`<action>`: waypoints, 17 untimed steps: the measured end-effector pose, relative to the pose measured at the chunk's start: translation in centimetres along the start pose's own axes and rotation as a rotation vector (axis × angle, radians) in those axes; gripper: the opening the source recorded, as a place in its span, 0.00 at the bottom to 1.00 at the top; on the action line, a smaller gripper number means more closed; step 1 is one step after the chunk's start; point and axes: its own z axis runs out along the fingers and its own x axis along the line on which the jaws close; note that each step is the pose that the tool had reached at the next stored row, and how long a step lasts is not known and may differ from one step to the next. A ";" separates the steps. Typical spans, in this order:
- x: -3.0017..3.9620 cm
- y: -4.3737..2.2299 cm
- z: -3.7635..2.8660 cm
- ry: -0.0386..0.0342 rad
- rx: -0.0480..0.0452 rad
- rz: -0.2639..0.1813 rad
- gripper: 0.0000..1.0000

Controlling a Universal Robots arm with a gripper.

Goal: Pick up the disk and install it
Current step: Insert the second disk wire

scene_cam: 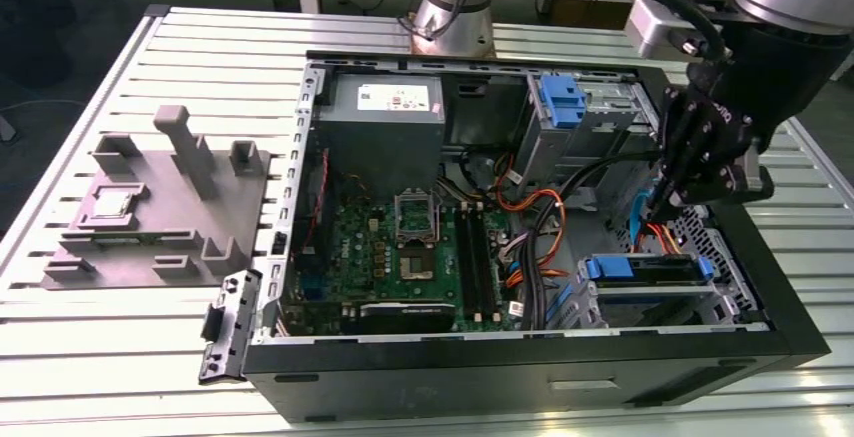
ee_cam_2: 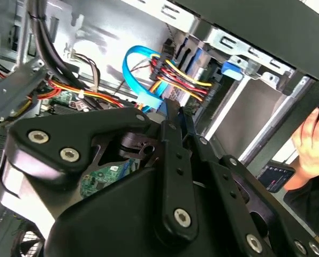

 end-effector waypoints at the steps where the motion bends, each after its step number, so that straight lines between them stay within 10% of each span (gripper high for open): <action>1: 0.25 0.01 0.05 -0.0001 0.0011 -0.001 0.16; 6: 1.48 0.15 0.26 -0.0008 0.0071 -0.005 0.16; 17: 1.89 1.11 0.53 -0.0095 0.0439 -0.013 0.16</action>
